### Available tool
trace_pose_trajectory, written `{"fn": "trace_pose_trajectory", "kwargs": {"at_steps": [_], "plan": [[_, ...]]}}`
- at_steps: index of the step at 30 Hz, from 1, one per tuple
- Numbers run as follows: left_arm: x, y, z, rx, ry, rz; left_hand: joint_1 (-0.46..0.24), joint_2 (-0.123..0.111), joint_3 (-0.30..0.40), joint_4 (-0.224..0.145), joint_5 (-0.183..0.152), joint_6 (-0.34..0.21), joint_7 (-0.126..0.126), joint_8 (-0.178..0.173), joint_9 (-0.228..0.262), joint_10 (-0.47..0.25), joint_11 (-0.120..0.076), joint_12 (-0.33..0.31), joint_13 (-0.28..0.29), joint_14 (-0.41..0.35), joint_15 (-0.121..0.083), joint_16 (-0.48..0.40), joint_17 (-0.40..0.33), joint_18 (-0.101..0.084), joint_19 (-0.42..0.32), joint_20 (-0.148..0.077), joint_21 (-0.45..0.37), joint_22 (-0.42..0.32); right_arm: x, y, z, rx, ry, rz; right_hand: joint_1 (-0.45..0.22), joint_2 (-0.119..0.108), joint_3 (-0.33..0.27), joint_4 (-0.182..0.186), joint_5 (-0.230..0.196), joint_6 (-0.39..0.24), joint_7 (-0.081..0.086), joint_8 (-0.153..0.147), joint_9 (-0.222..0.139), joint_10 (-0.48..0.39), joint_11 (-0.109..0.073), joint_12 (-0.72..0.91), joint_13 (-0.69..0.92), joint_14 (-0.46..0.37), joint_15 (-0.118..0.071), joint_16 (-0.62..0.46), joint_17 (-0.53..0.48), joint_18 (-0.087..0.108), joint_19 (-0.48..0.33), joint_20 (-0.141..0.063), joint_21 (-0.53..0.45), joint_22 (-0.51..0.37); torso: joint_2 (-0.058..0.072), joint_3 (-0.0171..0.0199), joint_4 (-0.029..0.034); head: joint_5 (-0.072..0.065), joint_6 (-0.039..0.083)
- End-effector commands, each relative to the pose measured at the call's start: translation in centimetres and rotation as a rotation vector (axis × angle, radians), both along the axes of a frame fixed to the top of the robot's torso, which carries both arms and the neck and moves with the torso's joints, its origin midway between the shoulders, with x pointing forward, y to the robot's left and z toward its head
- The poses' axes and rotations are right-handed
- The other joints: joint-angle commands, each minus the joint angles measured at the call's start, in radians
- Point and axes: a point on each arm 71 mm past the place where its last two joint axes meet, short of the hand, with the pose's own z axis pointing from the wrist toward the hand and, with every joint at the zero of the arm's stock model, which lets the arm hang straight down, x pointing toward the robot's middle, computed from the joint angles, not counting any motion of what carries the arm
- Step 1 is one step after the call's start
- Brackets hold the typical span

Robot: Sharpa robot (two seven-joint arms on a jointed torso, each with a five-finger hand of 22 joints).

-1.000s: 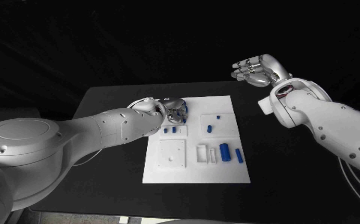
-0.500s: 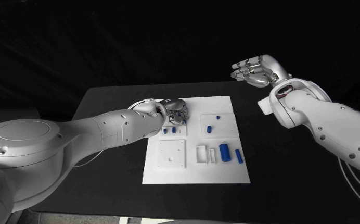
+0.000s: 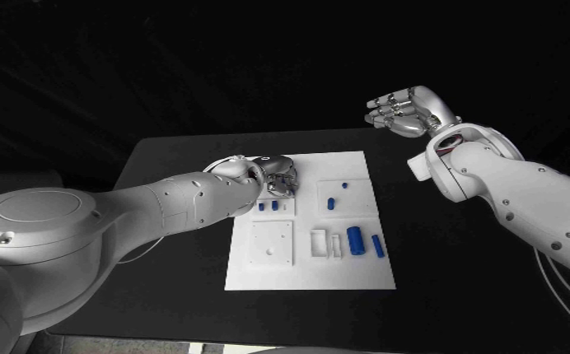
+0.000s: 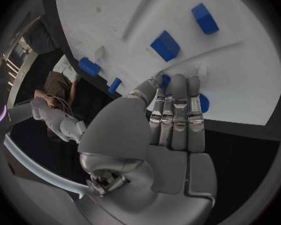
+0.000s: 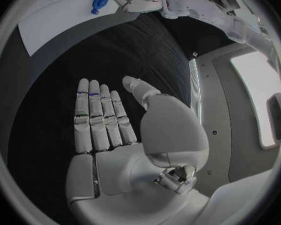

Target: Assemble the parts on the task board

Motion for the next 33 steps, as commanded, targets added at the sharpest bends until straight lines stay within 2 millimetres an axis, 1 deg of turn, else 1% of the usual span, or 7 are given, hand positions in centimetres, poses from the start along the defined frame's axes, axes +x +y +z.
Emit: {"fn": "trace_pose_trajectory", "kwargs": {"at_steps": [1,2,3,9,18,26,33], "plan": [[-0.1,0.1,-0.5,0.037,0.021,-0.002,0.012,0.011,0.001,-0.009,0.004,0.019,-0.003,-0.001,0.002,0.020,-0.006,0.001,0.002,0.019,-0.004,0.010,0.004,0.015,0.004,-0.010,0.017,0.022,0.0,0.2,0.0,-0.009,-0.003,0.013,-0.002,-0.010,0.001,0.000,0.003,-0.001,-0.003,0.001,-0.001,-0.005,0.000,-0.006,-0.002,0.003,0.004,-0.004,-0.001,0.002,0.002,0.000,0.003,-0.001,0.000,0.0000,-0.0003,-0.001,-0.001],[-0.1,0.0,-0.4,0.038,0.018,-0.002,0.015,0.013,0.002,-0.012,0.004,0.024,-0.003,-0.002,0.002,0.025,-0.007,0.001,0.002,0.024,-0.006,0.012,0.005,0.015,0.006,-0.013,0.025,0.023,0.0,0.2,0.0,-0.009,-0.003,0.013,-0.002,-0.010,0.001,0.000,0.003,-0.001,-0.003,0.001,-0.001,-0.005,0.000,-0.006,-0.002,0.003,0.004,-0.004,-0.001,0.002,0.002,0.000,0.003,-0.001,0.000,-0.0002,-0.0004,-0.001,-0.001],[-0.1,0.0,-0.4,0.037,0.012,-0.001,0.024,0.019,0.013,-0.023,-0.013,0.030,-0.003,-0.003,0.001,0.033,-0.009,0.001,0.002,0.034,-0.009,0.016,0.007,0.017,0.007,-0.017,0.044,0.023,0.0,0.2,0.0,-0.009,-0.003,0.014,-0.002,-0.010,0.001,0.000,0.003,-0.001,-0.003,0.001,-0.001,-0.005,0.000,-0.006,-0.002,0.003,0.004,-0.004,-0.001,0.002,0.002,0.000,0.003,-0.001,0.000,-0.0002,-0.0006,0.000,-0.001],[0.0,0.1,-0.2,0.032,-0.012,0.004,0.009,0.017,0.049,-0.044,-0.010,0.041,-0.006,-0.003,0.001,0.046,-0.013,0.001,0.003,0.056,-0.015,0.025,0.016,0.023,-0.014,-0.022,0.127,0.020,0.0,0.2,0.0,-0.008,-0.004,0.015,-0.003,-0.010,-0.001,0.001,0.003,-0.001,-0.004,0.001,-0.001,-0.005,0.000,-0.006,-0.002,0.003,0.004,-0.004,-0.001,0.002,0.002,0.000,0.003,-0.001,0.000,0.0009,-0.0002,-0.001,-0.001],[0.0,0.4,0.1,-0.001,-0.055,0.010,0.000,0.013,0.080,-0.057,0.010,0.052,-0.010,-0.003,0.002,0.060,-0.017,0.001,0.003,0.083,-0.020,0.026,0.022,0.031,-0.018,-0.026,0.184,0.017,-0.1,0.2,0.0,-0.008,-0.007,0.015,-0.005,-0.010,-0.007,0.003,0.004,-0.001,-0.004,0.001,-0.001,-0.006,0.000,-0.006,-0.002,0.003,0.004,-0.004,-0.001,0.001,0.002,0.001,0.003,-0.002,-0.001,0.0000,0.0010,0.000,0.003],[-0.3,0.9,0.6,-0.063,-0.064,0.022,-0.001,0.011,0.081,-0.056,0.010,0.050,-0.009,-0.004,0.002,0.057,-0.016,0.001,0.003,0.084,-0.019,0.023,0.022,0.031,-0.018,-0.026,0.187,0.016,-0.1,0.2,0.1,-0.007,-0.011,0.013,-0.006,-0.011,-0.020,0.004,0.006,-0.002,-0.004,0.001,-0.001,-0.005,0.000,-0.006,-0.001,0.003,0.005,-0.004,-0.001,0.001,0.002,0.001,0.002,-0.002,0.000,-0.0003,0.0011,-0.001,0.006],[-0.1,1.3,1.7,-0.125,-0.078,0.045,0.001,0.011,0.084,-0.058,0.011,0.045,-0.008,-0.004,0.001,0.059,-0.016,0.001,0.003,0.088,-0.020,0.022,0.022,0.032,-0.017,-0.026,0.190,0.016,-0.1,0.0,0.1,-0.008,-0.013,0.011,-0.006,-0.010,-0.027,0.005,0.009,-0.002,-0.004,0.001,-0.001,-0.005,0.000,-0.006,-0.001,0.003,0.005,-0.004,-0.001,0.001,0.002,0.001,0.001,-0.002,0.001,-0.0006,0.0013,-0.001,0.006]]}}
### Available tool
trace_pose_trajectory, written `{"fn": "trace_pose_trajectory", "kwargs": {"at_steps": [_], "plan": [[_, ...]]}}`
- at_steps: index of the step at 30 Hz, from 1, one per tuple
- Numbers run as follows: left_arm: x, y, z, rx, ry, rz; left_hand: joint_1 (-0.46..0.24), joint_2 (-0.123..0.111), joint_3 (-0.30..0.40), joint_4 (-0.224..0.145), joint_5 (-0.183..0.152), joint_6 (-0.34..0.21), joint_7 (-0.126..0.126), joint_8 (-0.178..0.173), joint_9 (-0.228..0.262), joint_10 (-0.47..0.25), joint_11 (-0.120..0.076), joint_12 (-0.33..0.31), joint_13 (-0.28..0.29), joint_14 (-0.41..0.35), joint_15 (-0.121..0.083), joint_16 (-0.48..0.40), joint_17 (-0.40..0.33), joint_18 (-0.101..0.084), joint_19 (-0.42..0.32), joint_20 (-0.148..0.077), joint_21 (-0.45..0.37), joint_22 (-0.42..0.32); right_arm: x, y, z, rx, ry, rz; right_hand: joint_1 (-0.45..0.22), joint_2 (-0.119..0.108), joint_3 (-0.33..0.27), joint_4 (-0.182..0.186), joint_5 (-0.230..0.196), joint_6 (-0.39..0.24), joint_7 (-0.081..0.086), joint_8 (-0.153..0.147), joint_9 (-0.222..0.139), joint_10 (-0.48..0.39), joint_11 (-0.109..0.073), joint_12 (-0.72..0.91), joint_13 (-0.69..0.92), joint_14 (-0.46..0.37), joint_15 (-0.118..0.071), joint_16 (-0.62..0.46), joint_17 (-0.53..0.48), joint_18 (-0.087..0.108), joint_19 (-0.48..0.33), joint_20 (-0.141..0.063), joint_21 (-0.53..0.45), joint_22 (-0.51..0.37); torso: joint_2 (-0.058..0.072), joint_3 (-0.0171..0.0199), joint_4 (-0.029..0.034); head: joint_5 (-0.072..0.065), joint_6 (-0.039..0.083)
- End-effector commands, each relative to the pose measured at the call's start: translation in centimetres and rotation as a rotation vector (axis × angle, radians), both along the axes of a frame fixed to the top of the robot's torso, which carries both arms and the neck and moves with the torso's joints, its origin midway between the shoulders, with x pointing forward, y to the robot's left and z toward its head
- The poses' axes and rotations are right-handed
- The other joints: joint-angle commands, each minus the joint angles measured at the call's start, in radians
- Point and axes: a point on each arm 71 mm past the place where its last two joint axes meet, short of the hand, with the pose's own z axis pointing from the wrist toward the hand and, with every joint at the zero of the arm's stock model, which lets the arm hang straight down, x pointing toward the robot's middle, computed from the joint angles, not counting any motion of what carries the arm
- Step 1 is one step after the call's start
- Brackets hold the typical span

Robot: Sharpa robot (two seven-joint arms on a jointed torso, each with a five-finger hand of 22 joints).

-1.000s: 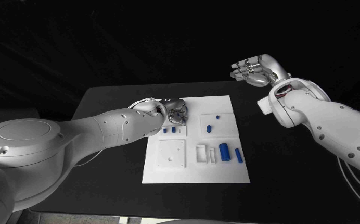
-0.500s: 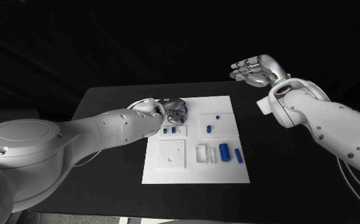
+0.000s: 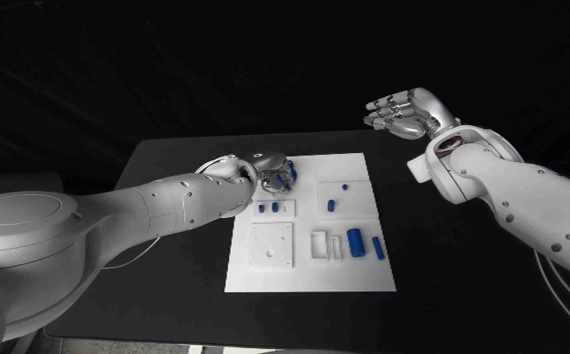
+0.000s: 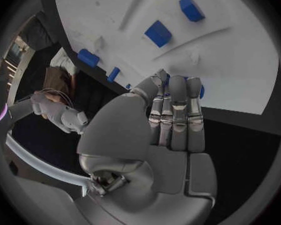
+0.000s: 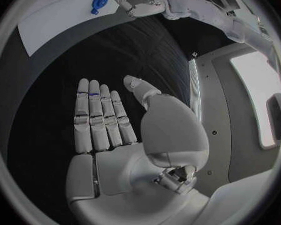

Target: Assemble the parts on the task board

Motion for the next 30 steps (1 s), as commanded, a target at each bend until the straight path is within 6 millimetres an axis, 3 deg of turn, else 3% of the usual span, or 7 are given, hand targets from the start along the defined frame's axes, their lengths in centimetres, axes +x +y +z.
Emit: {"fn": "trace_pose_trajectory", "kwargs": {"at_steps": [1,15,20,30], "plan": [[0.1,0.0,0.9,-0.070,-0.021,0.013,-0.006,-0.001,0.007,0.001,0.003,-0.001,0.002,-0.004,0.001,0.013,-0.006,0.007,0.003,0.010,0.000,-0.004,0.001,0.016,-0.005,-0.004,0.007,0.019,-0.1,0.0,0.1,-0.007,-0.011,0.010,-0.002,-0.007,-0.010,0.001,0.004,-0.003,-0.004,0.000,-0.002,-0.005,0.000,-0.006,-0.002,0.003,0.005,-0.004,-0.001,0.001,0.002,0.002,0.001,-0.001,0.001,-0.0011,0.0013,0.000,0.000],[0.2,1.9,2.6,-0.114,0.039,0.050,-0.012,-0.003,0.004,0.006,0.000,-0.004,0.003,-0.004,0.001,0.008,-0.005,0.007,0.003,0.009,0.001,-0.009,0.001,0.015,-0.006,-0.003,0.004,0.017,-0.1,-0.4,0.1,-0.012,-0.011,0.005,-0.001,-0.006,-0.021,0.003,0.014,-0.003,-0.004,0.000,-0.002,-0.006,0.000,-0.006,-0.001,0.003,0.005,-0.004,-0.001,0.001,0.003,0.002,0.000,-0.001,-0.001,0.0002,0.0009,0.002,0.002],[0.0,2.9,2.7,-0.095,0.076,0.054,-0.009,-0.002,0.002,0.007,0.000,-0.005,0.003,-0.004,0.001,0.006,-0.004,0.007,0.003,0.009,0.001,-0.011,0.002,0.015,-0.006,-0.003,0.002,0.017,-0.1,-0.6,0.1,-0.013,-0.011,0.002,0.000,-0.006,-0.024,0.003,0.018,-0.004,-0.004,0.000,-0.002,-0.006,0.000,-0.006,-0.001,0.002,0.005,-0.004,-0.001,0.001,0.002,0.002,-0.001,-0.001,0.000,-0.0004,0.0029,0.002,0.000],[-0.3,4.2,2.5,-0.052,0.112,0.058,-0.005,-0.002,-0.002,0.008,-0.004,-0.003,0.003,-0.004,0.001,0.007,-0.005,0.007,0.003,0.009,0.001,-0.012,0.003,0.014,-0.007,-0.003,0.000,0.018,-0.2,-0.7,0.2,-0.014,-0.013,0.001,0.001,-0.006,-0.027,0.003,0.023,-0.004,-0.004,0.000,-0.002,-0.007,0.000,-0.006,-0.002,0.001,0.006,-0.004,-0.001,0.001,0.002,0.002,-0.001,-0.001,0.000,-0.0006,0.0004,0.009,-0.001]]}}
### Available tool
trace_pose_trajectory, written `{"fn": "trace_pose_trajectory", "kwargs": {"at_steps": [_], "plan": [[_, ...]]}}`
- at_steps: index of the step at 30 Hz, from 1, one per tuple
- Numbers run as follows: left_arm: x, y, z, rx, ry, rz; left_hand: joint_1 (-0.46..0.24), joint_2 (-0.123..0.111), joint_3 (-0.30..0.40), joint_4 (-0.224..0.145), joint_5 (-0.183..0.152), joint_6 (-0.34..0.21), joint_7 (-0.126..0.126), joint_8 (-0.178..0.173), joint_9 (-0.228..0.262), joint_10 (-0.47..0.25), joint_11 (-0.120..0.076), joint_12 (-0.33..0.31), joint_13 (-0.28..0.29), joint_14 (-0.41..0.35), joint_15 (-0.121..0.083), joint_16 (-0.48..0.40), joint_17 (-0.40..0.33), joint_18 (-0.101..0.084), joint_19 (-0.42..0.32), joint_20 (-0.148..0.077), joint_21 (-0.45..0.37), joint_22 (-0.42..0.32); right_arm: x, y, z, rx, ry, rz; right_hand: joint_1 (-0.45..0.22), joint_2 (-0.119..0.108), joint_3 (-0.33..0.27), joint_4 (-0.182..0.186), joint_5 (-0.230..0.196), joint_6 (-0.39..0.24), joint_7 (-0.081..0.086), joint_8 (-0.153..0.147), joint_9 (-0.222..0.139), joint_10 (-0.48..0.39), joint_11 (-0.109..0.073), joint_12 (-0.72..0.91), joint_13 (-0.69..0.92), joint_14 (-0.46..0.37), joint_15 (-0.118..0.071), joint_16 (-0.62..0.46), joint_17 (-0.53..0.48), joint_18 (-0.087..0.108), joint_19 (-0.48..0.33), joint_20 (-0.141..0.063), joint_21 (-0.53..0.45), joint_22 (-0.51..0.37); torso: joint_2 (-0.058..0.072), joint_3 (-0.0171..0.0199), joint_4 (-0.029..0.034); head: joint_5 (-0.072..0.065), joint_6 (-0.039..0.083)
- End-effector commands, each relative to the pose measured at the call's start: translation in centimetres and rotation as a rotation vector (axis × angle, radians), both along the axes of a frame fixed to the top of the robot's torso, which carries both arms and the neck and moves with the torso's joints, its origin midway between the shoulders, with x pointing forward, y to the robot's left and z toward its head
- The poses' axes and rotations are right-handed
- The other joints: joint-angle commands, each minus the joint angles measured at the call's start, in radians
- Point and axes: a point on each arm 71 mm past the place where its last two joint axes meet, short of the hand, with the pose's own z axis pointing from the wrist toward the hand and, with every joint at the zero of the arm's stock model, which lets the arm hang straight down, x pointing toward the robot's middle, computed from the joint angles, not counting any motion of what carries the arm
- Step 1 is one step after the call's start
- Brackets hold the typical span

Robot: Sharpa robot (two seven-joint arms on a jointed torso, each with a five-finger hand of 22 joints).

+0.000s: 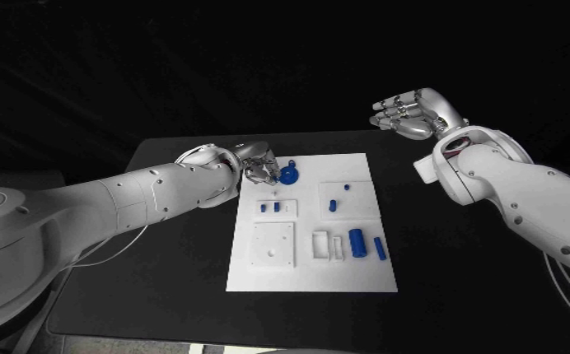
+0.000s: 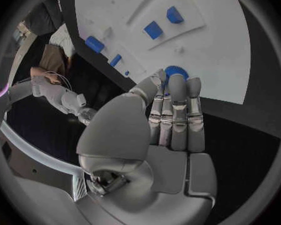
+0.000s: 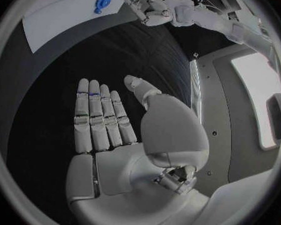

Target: Assemble the parts on the task board

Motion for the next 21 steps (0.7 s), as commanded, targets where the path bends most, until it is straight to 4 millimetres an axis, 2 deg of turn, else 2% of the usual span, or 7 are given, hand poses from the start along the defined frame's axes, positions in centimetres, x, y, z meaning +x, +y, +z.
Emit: {"fn": "trace_pose_trajectory", "kwargs": {"at_steps": [1,21], "plan": [[-0.11,-0.06,-0.28,0.025,0.048,-0.015,0.006,0.008,-0.004,0.005,-0.001,-0.003,0.003,-0.003,0.001,0.006,-0.003,0.004,0.003,0.006,-0.003,-0.004,0.001,0.008,-0.007,-0.003,-0.004,0.018,-0.09,0.16,0.09,-0.006,-0.010,0.012,0.001,-0.006,-0.006,-0.001,0.005,-0.004,-0.004,0.000,-0.002,-0.007,0.000,-0.006,-0.002,0.001,0.006,-0.004,-0.001,0.001,0.002,0.002,-0.001,-0.001,0.000,0.0002,-0.0021,0.003,-0.001],[-0.18,0.21,-1.28,0.093,0.080,-0.035,0.011,0.010,-0.008,0.006,-0.003,-0.002,0.003,-0.004,0.001,0.006,-0.003,0.004,0.003,0.004,-0.003,-0.007,0.002,0.007,-0.008,-0.003,-0.006,0.019,-0.10,0.22,0.11,-0.005,-0.011,0.013,0.001,-0.006,-0.006,-0.001,0.006,-0.005,-0.004,0.000,-0.002,-0.008,0.000,-0.006,-0.002,0.001,0.006,-0.005,-0.001,0.001,0.002,0.003,-0.001,-0.001,0.001,0.0018,-0.0041,0.006,-0.004]]}}
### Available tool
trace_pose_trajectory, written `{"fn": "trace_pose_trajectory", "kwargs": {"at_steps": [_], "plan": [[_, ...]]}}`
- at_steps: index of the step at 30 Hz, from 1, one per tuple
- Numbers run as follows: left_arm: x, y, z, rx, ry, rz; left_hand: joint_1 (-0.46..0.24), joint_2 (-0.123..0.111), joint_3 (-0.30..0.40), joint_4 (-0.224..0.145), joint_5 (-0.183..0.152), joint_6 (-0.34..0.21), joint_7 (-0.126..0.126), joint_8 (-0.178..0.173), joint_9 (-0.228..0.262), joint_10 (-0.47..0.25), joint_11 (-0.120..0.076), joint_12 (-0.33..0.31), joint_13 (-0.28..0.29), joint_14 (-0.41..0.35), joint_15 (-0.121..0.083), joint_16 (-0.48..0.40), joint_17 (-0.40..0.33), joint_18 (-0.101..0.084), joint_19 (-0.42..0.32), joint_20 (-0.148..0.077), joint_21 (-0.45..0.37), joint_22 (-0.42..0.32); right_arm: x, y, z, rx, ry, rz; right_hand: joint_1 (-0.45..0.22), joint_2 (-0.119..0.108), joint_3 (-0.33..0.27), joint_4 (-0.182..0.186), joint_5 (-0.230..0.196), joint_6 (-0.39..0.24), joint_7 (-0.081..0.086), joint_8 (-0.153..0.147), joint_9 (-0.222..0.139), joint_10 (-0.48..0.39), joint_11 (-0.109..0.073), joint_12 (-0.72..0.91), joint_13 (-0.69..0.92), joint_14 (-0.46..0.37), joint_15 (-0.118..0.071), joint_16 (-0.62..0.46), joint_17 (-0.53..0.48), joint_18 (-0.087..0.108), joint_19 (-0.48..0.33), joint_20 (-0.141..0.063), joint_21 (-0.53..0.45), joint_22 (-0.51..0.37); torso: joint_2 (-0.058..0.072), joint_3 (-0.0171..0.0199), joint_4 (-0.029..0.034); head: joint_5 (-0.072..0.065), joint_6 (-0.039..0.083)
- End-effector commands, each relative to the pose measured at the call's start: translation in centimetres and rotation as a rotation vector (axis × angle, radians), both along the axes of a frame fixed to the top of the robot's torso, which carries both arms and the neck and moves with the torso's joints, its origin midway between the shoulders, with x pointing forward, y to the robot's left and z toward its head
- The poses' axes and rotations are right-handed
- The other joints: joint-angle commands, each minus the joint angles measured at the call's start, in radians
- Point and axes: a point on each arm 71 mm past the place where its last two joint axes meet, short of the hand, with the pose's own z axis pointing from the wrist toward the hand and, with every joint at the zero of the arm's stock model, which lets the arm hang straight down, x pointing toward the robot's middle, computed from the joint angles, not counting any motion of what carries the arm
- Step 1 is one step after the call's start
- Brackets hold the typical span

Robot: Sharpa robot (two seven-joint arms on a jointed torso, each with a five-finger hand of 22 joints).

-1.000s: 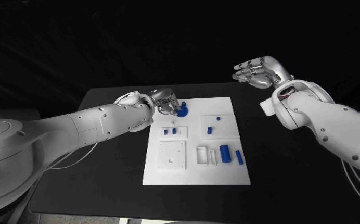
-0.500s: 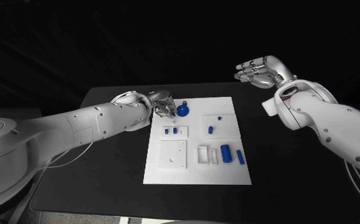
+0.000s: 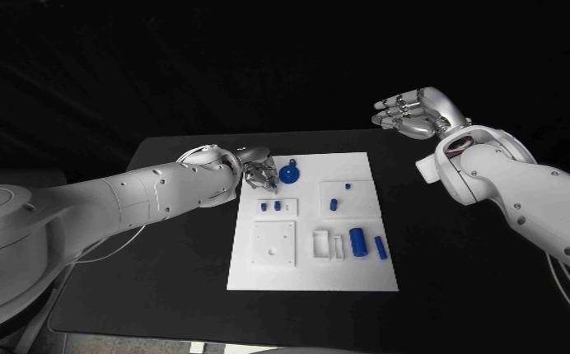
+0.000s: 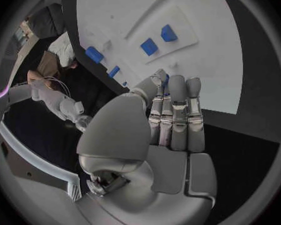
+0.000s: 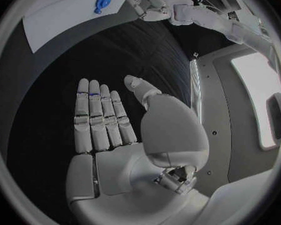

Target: Assemble the parts on the task board

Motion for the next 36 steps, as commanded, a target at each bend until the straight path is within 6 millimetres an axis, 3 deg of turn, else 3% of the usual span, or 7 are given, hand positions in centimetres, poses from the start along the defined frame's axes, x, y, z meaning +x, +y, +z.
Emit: {"fn": "trace_pose_trajectory", "kwargs": {"at_steps": [1,24,36], "plan": [[0.0,-0.1,-0.2,0.025,0.018,-0.018,0.002,0.004,-0.004,0.003,0.001,-0.002,0.003,-0.004,0.001,0.005,0.002,0.003,0.003,0.005,-0.003,-0.003,0.001,0.013,-0.004,0.000,-0.006,0.019,-0.1,0.1,0.1,-0.006,-0.011,0.011,0.001,-0.006,-0.006,-0.001,0.006,-0.005,-0.004,0.000,-0.002,-0.008,0.000,-0.006,-0.002,0.001,0.006,-0.005,-0.001,0.001,0.002,0.003,-0.001,-0.001,0.000,0.0003,-0.0003,0.000,0.000],[0.2,-0.3,-0.8,0.035,0.019,-0.023,0.003,0.004,-0.004,0.002,0.002,-0.004,0.003,-0.004,0.001,0.003,0.003,0.003,0.003,0.002,-0.002,-0.006,0.002,0.014,-0.006,0.001,-0.005,0.019,-0.1,0.3,0.1,-0.005,-0.010,0.014,0.001,-0.006,-0.007,-0.001,0.009,-0.005,-0.004,0.000,-0.002,-0.008,0.001,-0.006,-0.002,0.000,0.006,-0.005,-0.001,0.001,0.001,0.003,-0.002,-0.001,0.000,0.0008,-0.0023,-0.003,-0.002],[0.0,-0.3,-1.4,0.045,0.048,-0.027,0.003,0.006,-0.004,0.002,0.001,-0.004,0.004,-0.003,0.001,0.002,0.003,0.003,0.003,0.002,-0.002,-0.007,0.003,0.014,-0.007,0.001,-0.005,0.020,-0.1,0.3,0.0,-0.004,-0.009,0.015,0.001,-0.006,-0.007,-0.001,0.009,-0.005,-0.004,0.000,-0.002,-0.008,0.001,-0.006,-0.002,0.000,0.006,-0.005,-0.001,0.001,0.001,0.003,-0.002,-0.001,0.000,-0.0006,-0.0003,-0.005,-0.004]]}}
